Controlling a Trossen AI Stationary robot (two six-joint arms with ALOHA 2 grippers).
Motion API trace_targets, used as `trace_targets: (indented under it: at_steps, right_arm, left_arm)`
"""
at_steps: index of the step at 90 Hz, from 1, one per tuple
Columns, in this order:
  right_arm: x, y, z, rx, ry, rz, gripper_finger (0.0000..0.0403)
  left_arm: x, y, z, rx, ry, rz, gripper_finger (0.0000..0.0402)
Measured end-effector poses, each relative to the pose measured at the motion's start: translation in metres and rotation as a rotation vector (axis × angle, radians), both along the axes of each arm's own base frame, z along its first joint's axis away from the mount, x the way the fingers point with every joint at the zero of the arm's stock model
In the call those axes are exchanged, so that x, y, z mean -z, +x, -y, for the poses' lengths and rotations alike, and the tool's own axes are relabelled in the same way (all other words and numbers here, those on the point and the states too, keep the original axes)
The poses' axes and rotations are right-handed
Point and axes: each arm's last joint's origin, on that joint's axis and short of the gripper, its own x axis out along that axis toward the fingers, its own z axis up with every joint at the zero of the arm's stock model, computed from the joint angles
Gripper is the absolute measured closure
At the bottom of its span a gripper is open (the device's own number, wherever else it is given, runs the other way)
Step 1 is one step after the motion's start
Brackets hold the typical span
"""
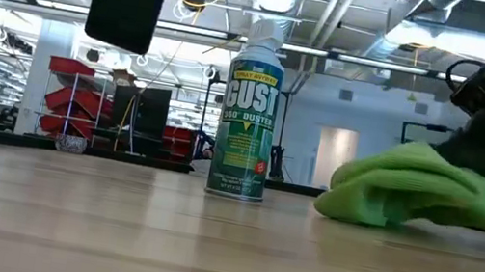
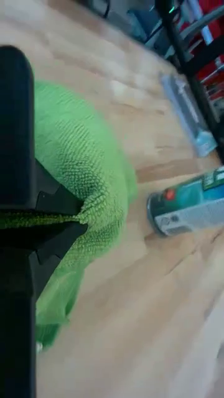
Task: Apply microfiber cloth
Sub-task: Wipe pink cellphone with a microfiber cloth
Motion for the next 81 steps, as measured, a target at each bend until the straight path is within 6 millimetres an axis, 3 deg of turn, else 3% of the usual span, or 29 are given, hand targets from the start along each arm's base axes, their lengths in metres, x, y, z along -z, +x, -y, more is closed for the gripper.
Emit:
trace_targets:
  at_steps: [43, 62, 73, 81]
  right_arm:
    - [-0.029, 0.011, -0.008, -0.132, -0.071, 0.279, 0.025]
    - [-0.028, 0.012, -0.007, -0.134, -0.1, 0.275, 0.019]
    - [-0.028, 0.014, 0.005, -0.037, -0.208, 0.267, 0.0177]
    - [-0.03, 0.015, 0.015, 0.0, -0.251, 0.277, 0.0193]
  left_arm:
    - [0.001, 0.0, 0.0, 0.002, 0.001, -0.006, 0.04]
    - [0.001, 0.0, 0.0, 0.005, -0.003, -0.01, 0.04]
    - [0.002, 0.0, 0.0, 0.005, 0.0, -0.012, 0.04]
    - [0.002, 0.0, 0.0, 0.007, 0.007, -0.016, 0.04]
